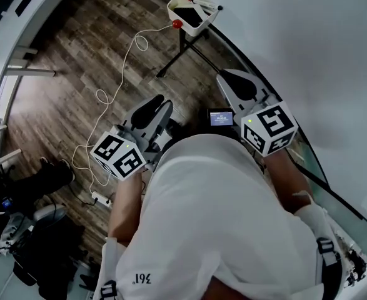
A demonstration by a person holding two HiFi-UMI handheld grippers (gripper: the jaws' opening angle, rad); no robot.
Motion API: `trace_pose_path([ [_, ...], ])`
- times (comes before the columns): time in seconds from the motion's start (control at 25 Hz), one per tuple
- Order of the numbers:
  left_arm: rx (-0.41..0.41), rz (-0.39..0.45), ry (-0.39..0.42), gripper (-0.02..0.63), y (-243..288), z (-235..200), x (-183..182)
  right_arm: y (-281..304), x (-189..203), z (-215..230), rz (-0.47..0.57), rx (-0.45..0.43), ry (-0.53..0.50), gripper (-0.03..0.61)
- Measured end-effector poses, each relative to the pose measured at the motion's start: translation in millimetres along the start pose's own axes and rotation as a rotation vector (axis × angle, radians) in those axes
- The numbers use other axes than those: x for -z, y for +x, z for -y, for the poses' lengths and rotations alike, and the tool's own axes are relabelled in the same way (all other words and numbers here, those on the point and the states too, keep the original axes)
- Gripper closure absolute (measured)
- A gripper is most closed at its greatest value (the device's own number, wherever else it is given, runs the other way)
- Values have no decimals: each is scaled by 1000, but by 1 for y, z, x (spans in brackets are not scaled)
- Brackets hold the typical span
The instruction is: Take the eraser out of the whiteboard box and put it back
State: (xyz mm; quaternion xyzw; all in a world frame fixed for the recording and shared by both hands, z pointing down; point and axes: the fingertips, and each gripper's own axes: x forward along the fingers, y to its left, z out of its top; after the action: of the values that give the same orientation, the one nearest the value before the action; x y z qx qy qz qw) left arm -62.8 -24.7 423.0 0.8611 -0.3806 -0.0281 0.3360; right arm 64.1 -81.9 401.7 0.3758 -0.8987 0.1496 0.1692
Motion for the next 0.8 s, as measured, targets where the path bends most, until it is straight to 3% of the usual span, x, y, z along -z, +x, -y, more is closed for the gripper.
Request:
trace_pose_path([
  [0.8,23,-23,-14,495,1,-1,5,0,-9,7,25,40,-28,554],
])
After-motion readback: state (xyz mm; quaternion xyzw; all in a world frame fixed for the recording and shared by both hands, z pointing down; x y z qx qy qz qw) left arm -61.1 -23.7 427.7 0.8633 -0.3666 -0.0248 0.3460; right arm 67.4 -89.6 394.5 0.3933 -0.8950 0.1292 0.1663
